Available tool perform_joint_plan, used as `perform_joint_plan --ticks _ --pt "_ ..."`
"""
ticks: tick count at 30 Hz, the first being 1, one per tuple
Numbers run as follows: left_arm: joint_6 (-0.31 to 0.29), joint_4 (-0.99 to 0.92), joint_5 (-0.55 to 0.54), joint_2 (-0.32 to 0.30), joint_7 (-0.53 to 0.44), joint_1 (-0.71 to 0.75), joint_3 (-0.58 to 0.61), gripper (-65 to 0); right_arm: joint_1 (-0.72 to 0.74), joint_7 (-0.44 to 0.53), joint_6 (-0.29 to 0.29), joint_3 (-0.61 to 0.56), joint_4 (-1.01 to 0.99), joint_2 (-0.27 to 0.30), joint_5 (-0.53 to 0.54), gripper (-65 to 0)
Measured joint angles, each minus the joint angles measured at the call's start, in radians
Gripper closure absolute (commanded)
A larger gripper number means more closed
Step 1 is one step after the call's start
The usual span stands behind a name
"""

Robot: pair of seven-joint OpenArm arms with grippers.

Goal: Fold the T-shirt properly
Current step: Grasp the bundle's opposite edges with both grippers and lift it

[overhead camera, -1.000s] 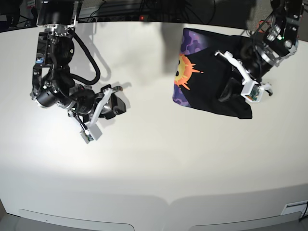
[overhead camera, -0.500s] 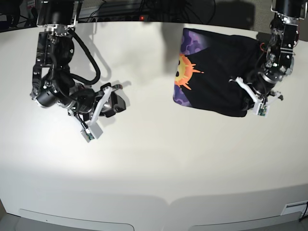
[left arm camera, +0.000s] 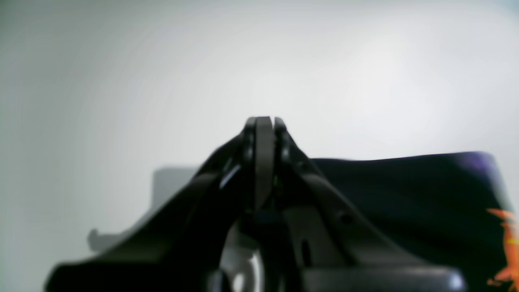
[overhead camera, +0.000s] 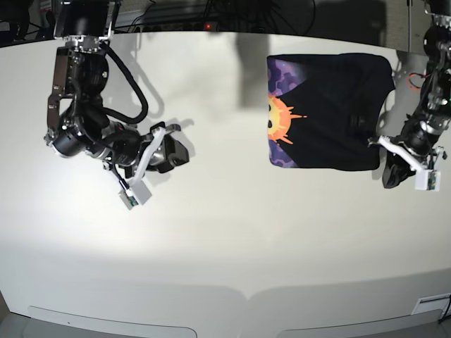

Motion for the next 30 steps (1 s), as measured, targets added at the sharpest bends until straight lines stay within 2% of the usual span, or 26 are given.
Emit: perform_joint_plan --ticks 2,3,5,7,8,10,15,22,25,27,30 --pt "0.003 0.076 -0.006 0.000 0.036 0.066 -0.023 0.0 0.000 0.007 0.000 -0.006 0.000 -0.001 0.023 -21.8" --pt "0.003 0.105 -0.017 -0.001 0.058 0.102 -0.029 0.0 0.000 0.007 0.000 -0.020 0.000 0.000 0.021 -18.9" --pt "-0.002 0.154 -0.018 -0.001 0.066 0.169 -0.028 0.0 0.000 0.008 0.000 -0.064 0.000 -0.001 0.012 -8.7" --pt "-0.037 0.180 -0.019 0.004 0.056 0.228 -0.028 0.0 0.000 0.013 0.000 -0.123 0.000 -0.001 0.013 0.0" --pt "-0.055 0.180 -0.015 0.005 0.052 0.256 -0.027 0.0 0.000 0.032 0.000 -0.155 0.000 0.000 0.010 0.0" --pt "-0.053 0.180 0.005 0.006 0.053 0.313 -0.027 0.0 0.001 0.094 0.000 -0.218 0.000 0.000 -0.020 0.0" --pt "-0.051 0.179 0.046 0.004 0.030 0.395 -0.029 0.0 0.003 0.251 -0.006 -0.356 0.000 -0.021 -0.191 0.0" --pt "-0.058 0.179 0.101 0.003 0.024 0.513 -0.029 0.0 0.093 0.359 -0.018 -0.431 -0.121 -0.192 -0.358 0.0" --pt "-0.058 0.171 0.193 0.017 -0.027 0.535 -0.029 0.0 0.129 0.408 -0.020 -0.431 -0.224 -0.272 -0.437 0.0" --pt "-0.058 0.154 0.227 0.044 -0.040 0.527 -0.030 0.0 0.156 0.431 -0.019 -0.430 -0.290 -0.311 -0.487 0.0" --pt "-0.058 0.106 0.275 0.097 -0.076 0.491 -0.030 0.0 0.195 0.469 -0.014 -0.433 -0.379 -0.325 -0.522 0.0"
